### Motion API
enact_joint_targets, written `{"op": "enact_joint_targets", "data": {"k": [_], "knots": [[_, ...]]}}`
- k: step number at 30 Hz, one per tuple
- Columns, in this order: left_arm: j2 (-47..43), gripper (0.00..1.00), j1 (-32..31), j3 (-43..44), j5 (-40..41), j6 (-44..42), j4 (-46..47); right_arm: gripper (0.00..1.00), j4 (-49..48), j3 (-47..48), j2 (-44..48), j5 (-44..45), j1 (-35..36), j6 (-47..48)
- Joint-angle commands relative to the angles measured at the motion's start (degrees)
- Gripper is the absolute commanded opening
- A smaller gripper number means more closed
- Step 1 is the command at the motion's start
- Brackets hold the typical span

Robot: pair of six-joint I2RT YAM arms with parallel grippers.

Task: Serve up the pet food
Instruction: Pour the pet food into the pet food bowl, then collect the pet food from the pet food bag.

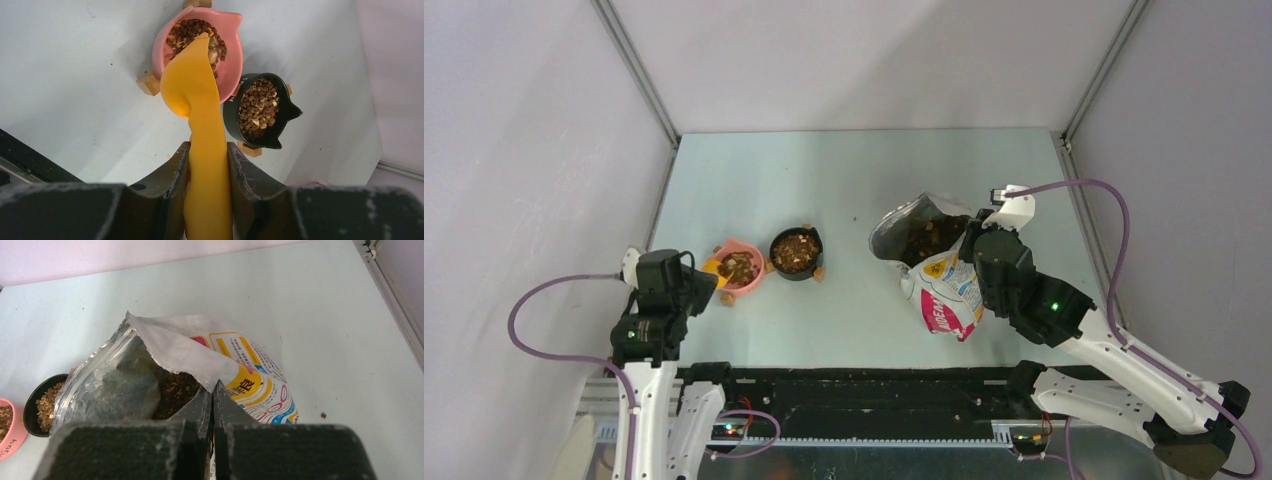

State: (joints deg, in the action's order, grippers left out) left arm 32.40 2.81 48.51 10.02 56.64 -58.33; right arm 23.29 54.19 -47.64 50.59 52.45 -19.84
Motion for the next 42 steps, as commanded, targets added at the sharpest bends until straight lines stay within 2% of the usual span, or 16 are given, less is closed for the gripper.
{"op": "enact_joint_targets", "data": {"k": [1, 9, 13, 23, 29, 34, 39, 42], "knots": [[1.75, 0.00, 0.43, 2.17, -1.85, -2.93, 3.16, 0.00, -6.61, 1.53, 1.51, 2.21, 0.58, -0.26], [5.48, 0.00, 0.37, 3.07, -4.31, -7.02, 4.07, 0.00, -6.65, 1.52, 1.82, 1.74, 0.64, -0.29], [5.99, 0.00, 0.28, 3.76, -2.67, -8.68, 3.34, 0.00, -6.59, 1.52, 1.92, 0.90, 0.71, -0.53], [9.21, 0.00, -0.21, 12.87, 2.12, -14.10, -3.72, 0.00, -6.47, 1.48, 2.14, 1.18, 0.91, -0.50], [10.38, 0.00, -0.64, 15.19, 0.27, -17.07, -5.07, 0.00, -6.54, 1.52, 1.98, 1.01, 0.79, -0.64], [8.43, 0.00, -0.75, 9.22, -9.69, -18.64, 1.45, 0.00, -6.75, 1.47, 1.75, 0.05, 0.80, -0.53], [4.70, 0.00, -0.79, 8.98, -12.06, -16.42, 7.54, 0.00, -6.71, 1.53, 1.94, -0.25, 0.80, -0.58], [0.10, 0.00, -0.72, 7.20, -16.91, -13.75, 14.27, 0.00, -6.60, 1.52, 2.22, 0.02, 0.77, -0.75]]}}
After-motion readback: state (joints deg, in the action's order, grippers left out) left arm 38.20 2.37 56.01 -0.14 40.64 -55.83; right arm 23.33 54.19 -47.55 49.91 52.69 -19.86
